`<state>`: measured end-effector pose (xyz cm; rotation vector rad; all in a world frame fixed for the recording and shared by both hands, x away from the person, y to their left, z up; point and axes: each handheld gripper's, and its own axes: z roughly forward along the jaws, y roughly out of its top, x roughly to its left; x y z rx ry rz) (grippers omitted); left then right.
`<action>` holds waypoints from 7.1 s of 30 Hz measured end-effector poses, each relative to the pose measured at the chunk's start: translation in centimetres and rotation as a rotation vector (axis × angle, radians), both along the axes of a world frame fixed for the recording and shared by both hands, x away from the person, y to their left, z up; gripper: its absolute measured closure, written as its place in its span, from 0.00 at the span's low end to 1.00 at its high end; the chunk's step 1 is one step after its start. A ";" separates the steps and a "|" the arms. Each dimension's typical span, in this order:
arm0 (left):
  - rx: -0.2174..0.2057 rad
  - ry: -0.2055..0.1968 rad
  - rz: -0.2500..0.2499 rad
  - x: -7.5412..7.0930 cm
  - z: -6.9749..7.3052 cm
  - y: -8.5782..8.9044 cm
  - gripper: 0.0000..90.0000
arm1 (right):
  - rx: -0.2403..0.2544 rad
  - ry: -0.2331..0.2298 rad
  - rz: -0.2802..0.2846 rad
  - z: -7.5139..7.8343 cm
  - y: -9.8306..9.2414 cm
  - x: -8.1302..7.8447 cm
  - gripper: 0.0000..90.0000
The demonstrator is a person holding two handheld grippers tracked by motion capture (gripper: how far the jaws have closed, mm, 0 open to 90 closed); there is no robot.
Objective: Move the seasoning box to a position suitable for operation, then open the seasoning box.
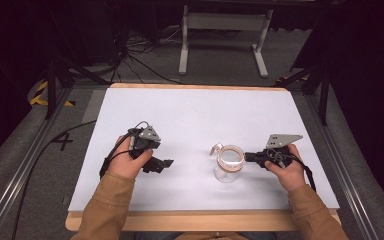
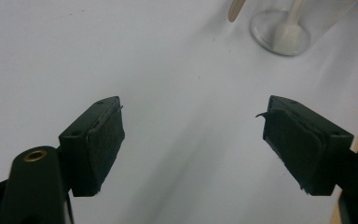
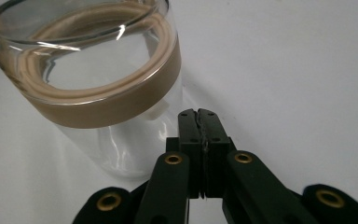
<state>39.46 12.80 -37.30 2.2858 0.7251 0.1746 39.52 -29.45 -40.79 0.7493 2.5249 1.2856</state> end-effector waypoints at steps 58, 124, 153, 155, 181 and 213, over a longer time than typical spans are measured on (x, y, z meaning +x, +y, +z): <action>-0.030 -0.006 0.003 1.4 -0.1 -1.8 0.20 | -0.114 0.059 0.167 -1.4 4.6 -3.0 1.00; -0.257 0.011 -0.241 4.5 0.9 -10.9 0.95 | -0.069 0.023 0.084 2.6 2.5 -3.6 1.00; -0.276 0.042 -0.236 4.8 0.8 -10.5 1.00 | -0.055 0.044 0.191 3.0 4.6 -4.7 1.00; -0.281 0.045 -0.235 4.8 0.8 -10.5 1.00 | -0.059 0.045 0.199 3.0 4.8 -4.8 1.00; -0.262 0.055 -0.237 5.0 0.6 -10.4 1.00 | 0.030 0.040 0.227 3.4 6.5 -5.7 1.00; -0.307 0.004 -0.161 3.7 2.4 -7.0 0.99 | 0.147 -0.034 0.167 4.0 6.8 -5.3 1.00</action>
